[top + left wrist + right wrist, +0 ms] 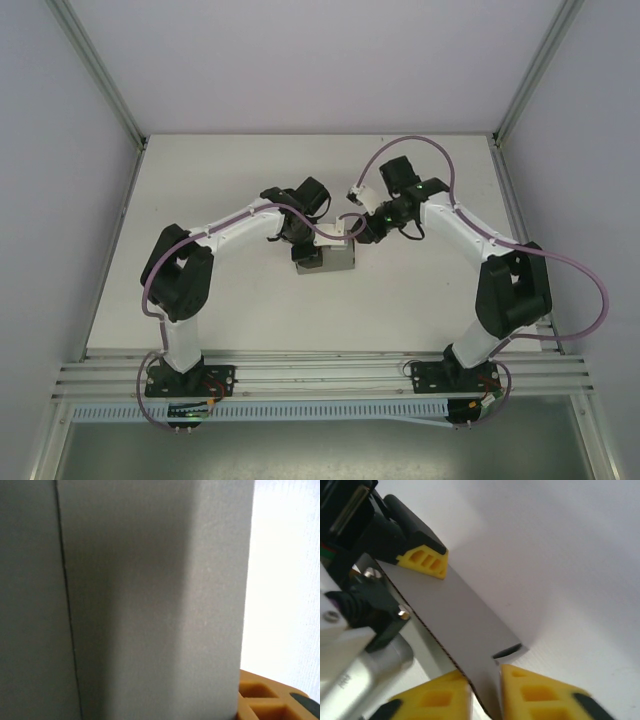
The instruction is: Assemble paper box
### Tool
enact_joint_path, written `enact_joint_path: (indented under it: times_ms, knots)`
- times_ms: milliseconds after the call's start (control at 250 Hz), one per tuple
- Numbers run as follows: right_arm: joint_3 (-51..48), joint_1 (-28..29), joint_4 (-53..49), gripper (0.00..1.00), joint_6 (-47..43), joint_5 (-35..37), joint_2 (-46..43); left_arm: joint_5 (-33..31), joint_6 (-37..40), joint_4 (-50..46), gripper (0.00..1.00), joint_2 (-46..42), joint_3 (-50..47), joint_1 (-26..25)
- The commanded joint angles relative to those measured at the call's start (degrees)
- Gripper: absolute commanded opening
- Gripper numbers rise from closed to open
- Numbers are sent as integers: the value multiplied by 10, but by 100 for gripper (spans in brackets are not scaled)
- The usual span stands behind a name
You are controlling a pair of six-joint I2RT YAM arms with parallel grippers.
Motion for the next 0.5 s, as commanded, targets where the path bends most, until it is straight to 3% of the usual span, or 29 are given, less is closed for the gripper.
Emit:
enact_joint_path:
  times_ms: [0,140,216,368,496]
  knots:
    - [6,20,8,10,23,44,-5,8,-7,7,43,16,2,4]
    - [-8,38,28,0,81,76,-21,6,-20,15,43,13,10,3]
    - [-20,44,53,0,145,106,-35,7,-32,16,43,17,20,4]
    - [-67,49,149,0,354,133,-57,5,-57,20,44,32,42,4]
    - [-84,64,166,0,424,188,-69,9,-75,8,44,48,65,3]
